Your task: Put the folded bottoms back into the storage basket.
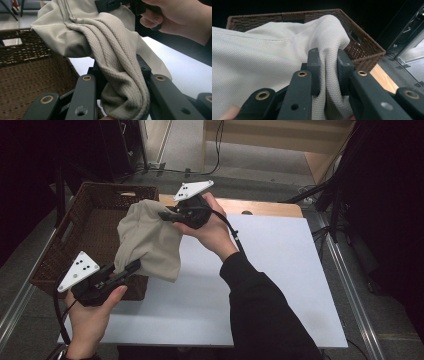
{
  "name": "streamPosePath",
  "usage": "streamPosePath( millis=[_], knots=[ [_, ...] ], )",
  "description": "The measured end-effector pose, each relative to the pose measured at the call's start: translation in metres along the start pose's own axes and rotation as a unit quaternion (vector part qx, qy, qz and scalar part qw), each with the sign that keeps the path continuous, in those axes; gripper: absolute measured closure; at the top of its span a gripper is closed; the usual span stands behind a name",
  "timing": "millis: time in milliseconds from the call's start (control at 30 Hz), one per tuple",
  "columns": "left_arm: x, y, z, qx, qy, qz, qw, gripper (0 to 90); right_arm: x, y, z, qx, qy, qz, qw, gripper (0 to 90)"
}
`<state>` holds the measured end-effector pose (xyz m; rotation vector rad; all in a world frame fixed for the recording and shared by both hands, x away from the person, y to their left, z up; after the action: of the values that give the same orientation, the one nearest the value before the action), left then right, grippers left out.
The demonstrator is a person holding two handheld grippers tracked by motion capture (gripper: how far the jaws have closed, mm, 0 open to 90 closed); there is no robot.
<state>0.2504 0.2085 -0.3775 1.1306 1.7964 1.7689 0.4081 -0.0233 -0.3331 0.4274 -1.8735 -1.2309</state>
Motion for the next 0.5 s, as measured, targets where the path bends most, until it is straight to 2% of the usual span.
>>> streamPosePath(
  millis=[500],
  knots=[
    [0.023, 0.010, 0.025, 0.001, 0.028, -0.011, 0.9996, 70.1, -0.028, 0.039, 0.008, 0.015, 0.009, -0.007, 0.9998, 75.2]
  ],
)
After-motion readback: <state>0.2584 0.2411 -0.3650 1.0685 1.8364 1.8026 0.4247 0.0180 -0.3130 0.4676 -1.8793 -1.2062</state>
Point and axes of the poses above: each handheld gripper's, and its own axes: x roughly backward along the jaws, y roughly out of its top, z roughly to its left, the point moved 2 cm from there along -x, roughly forward along the jaws, and after that the axes turned 11 degrees about -y, right-handed, at the moved point
